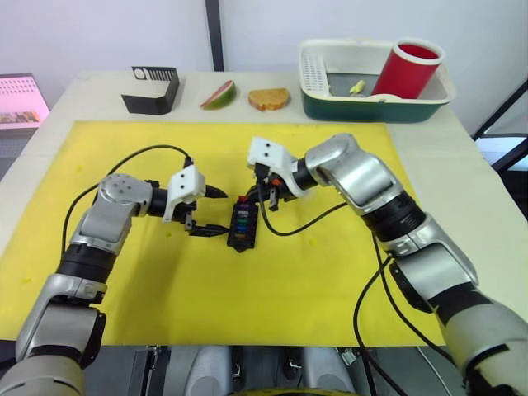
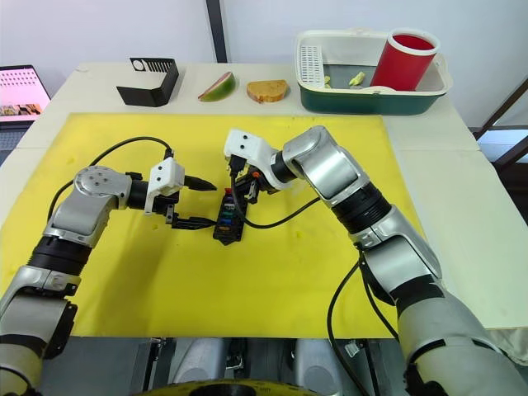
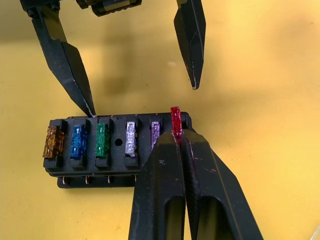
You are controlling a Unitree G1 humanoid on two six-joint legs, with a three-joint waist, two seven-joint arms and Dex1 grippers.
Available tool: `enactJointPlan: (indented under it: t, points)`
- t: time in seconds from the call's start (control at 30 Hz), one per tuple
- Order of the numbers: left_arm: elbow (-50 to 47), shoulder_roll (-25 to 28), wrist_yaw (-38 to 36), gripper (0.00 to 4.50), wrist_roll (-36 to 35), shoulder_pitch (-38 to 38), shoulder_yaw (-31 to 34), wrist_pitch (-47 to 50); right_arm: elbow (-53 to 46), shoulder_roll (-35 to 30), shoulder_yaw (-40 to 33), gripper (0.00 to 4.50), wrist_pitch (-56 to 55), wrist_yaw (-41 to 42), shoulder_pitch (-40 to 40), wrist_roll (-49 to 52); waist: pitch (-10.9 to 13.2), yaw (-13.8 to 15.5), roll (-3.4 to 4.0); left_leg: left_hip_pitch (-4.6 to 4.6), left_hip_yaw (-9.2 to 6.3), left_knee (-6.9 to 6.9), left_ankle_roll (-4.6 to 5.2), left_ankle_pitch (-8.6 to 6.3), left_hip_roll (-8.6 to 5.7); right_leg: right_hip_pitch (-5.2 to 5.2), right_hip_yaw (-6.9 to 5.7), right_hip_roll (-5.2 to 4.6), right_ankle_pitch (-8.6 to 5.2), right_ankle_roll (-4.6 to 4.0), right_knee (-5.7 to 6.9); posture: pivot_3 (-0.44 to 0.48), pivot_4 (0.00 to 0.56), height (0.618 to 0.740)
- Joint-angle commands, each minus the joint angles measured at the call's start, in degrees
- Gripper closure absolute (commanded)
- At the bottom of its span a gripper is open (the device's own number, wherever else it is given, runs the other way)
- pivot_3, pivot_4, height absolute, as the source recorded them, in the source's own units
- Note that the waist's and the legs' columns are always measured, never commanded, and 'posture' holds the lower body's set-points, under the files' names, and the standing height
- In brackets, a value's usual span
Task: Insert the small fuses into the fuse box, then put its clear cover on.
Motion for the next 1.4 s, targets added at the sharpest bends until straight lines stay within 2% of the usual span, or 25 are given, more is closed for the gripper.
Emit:
enactJointPlan:
  t: [0.03, 0.6, 1.4]
  points:
    - [-1.9, 0.3, -0.1, 0.03, -0.1, -0.9, 0.9, -0.1, -0.4, -0.6, -1.1, 4.50, -0.8, 0.0, -1.3, -0.4, 0.0, 0.0, 0.00, 0.00, 0.00, 0.00, 0.00, 0.00, 0.00, 0.00, 0.00, 0.00, 0.00, 0.00, 0.00, 0.000, 0.150, 0.740]
    - [-1.4, 0.0, -0.3, 0.03, -0.1, -1.1, 0.7, -0.3, 0.5, -0.5, -1.9, 4.50, -1.0, -0.1, -2.0, -0.3, 0.0, 0.0, 0.00, 0.00, 0.00, 0.00, 0.00, 0.00, 0.00, 0.00, 0.00, 0.00, 0.00, 0.00, 0.00, 0.000, 0.150, 0.740]
    - [-1.4, 0.1, 0.4, 0.03, 0.1, -0.5, 1.0, -0.6, 1.7, 0.0, 1.0, 4.50, -3.3, 0.7, 0.3, -2.2, 0.0, 0.0, 0.00, 0.00, 0.00, 0.01, 0.00, 0.00, 0.00, 0.01, 0.00, 0.00, 0.00, 0.00, 0.02, 0.000, 0.150, 0.740]
